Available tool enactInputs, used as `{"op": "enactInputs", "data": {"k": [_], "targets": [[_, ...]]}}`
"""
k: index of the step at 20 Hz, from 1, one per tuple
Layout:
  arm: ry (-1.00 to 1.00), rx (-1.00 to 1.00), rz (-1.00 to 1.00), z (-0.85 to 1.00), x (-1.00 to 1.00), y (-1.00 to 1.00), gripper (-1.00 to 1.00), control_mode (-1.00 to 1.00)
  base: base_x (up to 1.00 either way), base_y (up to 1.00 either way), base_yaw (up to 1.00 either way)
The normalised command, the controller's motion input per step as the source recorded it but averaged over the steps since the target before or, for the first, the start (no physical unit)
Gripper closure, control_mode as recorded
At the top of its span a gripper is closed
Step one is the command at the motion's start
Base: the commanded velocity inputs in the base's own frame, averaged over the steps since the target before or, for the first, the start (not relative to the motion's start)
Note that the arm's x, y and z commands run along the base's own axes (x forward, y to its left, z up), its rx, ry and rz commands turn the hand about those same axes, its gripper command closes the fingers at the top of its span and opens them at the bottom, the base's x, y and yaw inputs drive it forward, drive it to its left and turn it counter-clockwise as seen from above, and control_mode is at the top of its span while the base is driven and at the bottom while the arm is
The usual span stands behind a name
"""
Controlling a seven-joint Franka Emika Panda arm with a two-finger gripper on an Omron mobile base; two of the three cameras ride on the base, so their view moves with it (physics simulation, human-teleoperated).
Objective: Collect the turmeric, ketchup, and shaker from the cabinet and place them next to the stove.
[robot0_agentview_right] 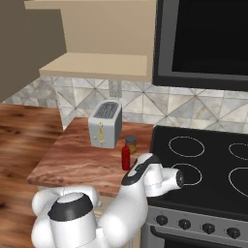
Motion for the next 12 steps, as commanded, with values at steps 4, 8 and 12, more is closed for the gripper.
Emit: {"op": "enactInputs", "data": {"k": [4,8,12], "targets": [[0.00,0.00,0.00,-0.02,0.05,0.00,-1.00,-1.00,0.00,0.00,0.00],[0.00,0.00,0.00,0.09,-0.05,-0.01,-1.00,-1.00,0.00,0.00,0.00],[0.00,0.00,0.00,0.19,-0.12,0.00,-1.00,-1.00,0.00,0.00,0.00]]}}
